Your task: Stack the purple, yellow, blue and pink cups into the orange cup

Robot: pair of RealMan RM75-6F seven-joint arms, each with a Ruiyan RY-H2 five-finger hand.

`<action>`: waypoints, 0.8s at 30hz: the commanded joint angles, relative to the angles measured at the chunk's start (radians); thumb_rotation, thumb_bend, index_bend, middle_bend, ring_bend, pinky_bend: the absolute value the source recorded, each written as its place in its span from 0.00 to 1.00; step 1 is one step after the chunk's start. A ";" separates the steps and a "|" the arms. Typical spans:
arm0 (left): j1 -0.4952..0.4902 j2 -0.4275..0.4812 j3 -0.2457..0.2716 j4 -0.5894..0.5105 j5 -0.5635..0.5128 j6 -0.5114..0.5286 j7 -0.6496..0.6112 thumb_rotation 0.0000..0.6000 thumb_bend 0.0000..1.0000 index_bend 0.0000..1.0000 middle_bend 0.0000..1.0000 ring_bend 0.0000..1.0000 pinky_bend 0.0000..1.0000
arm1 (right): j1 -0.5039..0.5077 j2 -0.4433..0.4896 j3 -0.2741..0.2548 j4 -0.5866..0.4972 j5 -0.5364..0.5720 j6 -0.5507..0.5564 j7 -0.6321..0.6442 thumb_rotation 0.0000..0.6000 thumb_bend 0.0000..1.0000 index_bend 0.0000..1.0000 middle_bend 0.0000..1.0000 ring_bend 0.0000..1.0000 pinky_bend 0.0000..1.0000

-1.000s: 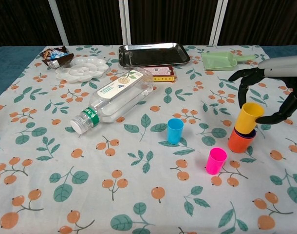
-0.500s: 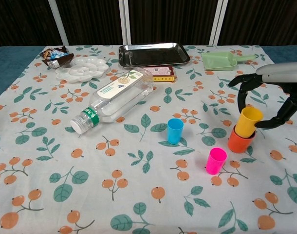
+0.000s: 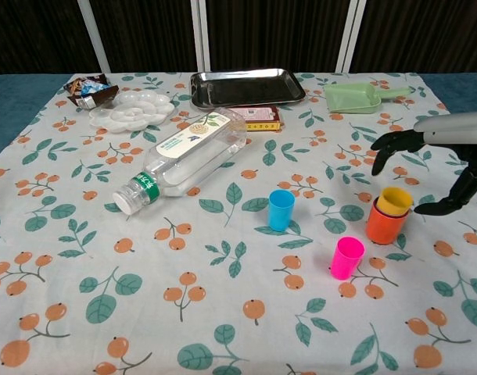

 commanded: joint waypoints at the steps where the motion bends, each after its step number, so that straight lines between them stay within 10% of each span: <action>1: 0.000 0.000 0.000 0.000 0.001 0.001 0.001 1.00 0.22 0.14 0.07 0.01 0.00 | 0.004 0.000 -0.002 0.002 0.009 -0.001 -0.007 1.00 0.40 0.00 0.00 0.08 0.09; 24: -0.001 -0.003 0.000 -0.004 0.001 0.000 0.001 1.00 0.22 0.15 0.07 0.01 0.00 | 0.087 -0.069 0.101 -0.084 0.067 0.089 -0.084 1.00 0.40 0.20 0.00 0.08 0.09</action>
